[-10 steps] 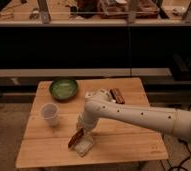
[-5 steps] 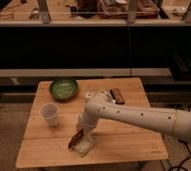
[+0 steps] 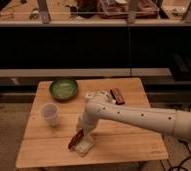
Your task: Place the pepper on the white sponge
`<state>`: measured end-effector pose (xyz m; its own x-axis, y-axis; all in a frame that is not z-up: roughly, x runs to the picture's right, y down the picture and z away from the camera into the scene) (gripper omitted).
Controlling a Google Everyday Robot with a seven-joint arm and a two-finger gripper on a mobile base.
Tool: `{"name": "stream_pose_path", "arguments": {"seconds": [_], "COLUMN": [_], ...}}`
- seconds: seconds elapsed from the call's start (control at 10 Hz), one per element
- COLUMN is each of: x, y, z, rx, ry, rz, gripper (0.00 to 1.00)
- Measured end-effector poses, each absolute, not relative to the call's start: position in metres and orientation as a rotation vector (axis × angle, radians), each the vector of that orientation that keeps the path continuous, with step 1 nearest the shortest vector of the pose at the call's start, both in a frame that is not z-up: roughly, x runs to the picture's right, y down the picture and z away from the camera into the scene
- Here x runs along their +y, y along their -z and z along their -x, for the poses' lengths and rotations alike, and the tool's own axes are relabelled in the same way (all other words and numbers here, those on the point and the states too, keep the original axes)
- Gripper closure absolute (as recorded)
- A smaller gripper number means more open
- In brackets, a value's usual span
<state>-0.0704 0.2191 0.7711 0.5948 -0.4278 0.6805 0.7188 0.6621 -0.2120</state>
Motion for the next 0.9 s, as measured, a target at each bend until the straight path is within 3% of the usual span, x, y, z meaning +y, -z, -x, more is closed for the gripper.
{"name": "stream_pose_path", "arguments": {"seconds": [0.9], "x": [0.206], "y": [-0.742], "z": [0.044], "rx": [-0.626], "ry": [0.650], "rz": [0.434], "gripper": [0.89]}}
